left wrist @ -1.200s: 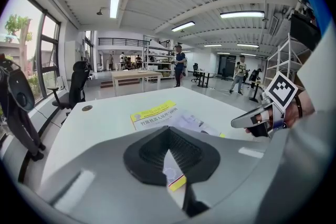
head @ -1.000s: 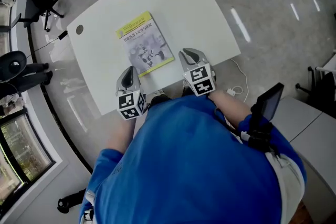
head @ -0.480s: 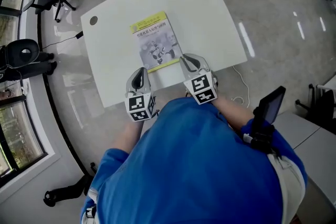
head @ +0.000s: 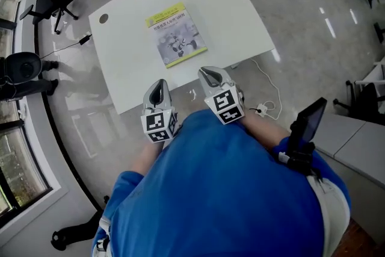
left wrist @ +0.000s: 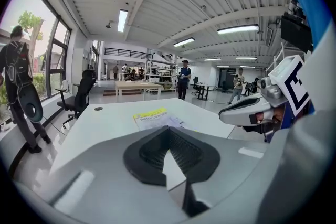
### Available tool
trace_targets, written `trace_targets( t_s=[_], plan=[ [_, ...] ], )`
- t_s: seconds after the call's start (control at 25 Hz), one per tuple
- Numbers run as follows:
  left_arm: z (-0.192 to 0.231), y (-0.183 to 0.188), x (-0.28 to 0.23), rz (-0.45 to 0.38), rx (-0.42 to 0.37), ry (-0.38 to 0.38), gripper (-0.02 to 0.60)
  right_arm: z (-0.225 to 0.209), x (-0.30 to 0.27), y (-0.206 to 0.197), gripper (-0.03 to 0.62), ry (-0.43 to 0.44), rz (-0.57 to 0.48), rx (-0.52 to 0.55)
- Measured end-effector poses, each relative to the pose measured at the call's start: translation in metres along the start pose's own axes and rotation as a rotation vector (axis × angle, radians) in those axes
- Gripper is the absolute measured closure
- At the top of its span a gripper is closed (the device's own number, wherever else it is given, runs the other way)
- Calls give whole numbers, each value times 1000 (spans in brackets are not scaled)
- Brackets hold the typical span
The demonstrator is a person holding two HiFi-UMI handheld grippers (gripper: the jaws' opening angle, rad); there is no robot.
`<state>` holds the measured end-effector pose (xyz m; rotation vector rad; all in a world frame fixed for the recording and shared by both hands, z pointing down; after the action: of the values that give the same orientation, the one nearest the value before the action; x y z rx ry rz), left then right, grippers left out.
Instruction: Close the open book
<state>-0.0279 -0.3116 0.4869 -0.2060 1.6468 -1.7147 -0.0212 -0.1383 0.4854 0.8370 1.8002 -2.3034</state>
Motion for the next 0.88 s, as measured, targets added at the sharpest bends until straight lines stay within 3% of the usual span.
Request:
trace_targets(
  t_s=[0.32,0.88],
  plan=[
    [-23,6,17,-35,-27,-47,575,14,29,-2,576,-9,-33,-19],
    [-75,14,-6,-75,4,23,575,-46,55,-17,591,33,-52,-50]
  ],
)
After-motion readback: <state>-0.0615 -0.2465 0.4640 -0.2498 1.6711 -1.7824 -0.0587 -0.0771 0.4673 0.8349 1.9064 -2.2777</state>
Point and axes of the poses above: the fingertips, and each gripper's own axes: x backward along the fingers, z to its left, y out of its top, the point moved 5 cm from there along x, backward along the fingers, and after that the axes turned 15 degrees about -y, right-handed, at the moved point
